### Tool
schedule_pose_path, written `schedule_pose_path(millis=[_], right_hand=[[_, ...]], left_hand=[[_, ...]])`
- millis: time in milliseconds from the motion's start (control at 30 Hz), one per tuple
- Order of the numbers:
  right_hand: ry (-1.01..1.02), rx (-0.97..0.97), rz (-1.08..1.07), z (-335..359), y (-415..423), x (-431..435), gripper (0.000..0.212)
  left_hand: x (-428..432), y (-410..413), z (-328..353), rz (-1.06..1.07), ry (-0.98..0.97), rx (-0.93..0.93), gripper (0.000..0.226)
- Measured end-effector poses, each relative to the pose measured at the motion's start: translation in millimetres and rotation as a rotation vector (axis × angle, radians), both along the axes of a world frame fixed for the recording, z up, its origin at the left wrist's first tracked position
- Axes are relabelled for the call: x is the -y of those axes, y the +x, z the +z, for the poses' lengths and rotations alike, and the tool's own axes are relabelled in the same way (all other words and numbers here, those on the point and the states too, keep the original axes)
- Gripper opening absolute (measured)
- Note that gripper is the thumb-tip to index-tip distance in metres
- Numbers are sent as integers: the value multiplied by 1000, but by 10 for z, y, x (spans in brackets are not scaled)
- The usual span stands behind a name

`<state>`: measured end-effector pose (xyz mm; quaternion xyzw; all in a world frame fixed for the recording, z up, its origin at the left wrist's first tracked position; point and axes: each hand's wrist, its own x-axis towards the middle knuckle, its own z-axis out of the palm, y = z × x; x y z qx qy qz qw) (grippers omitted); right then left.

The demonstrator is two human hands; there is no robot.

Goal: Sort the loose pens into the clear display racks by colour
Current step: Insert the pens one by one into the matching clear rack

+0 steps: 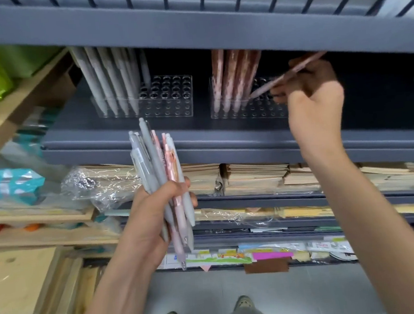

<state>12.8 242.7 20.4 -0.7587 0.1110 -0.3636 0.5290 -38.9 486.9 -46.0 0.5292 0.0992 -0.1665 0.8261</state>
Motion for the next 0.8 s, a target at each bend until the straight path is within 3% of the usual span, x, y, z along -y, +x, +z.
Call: schedule_pose_path(millis=[233, 400, 800], right_hand=[[-356, -59, 33, -10, 249, 52, 13], [-529, -241, 26, 24, 390, 52, 23], [-631, -343, -89, 38, 468, 18, 38]], left_hand=[[36, -48, 31, 52, -14, 37, 23], [46, -81, 24, 70, -42, 28, 13], [13, -136, -14, 93, -40, 4, 30]])
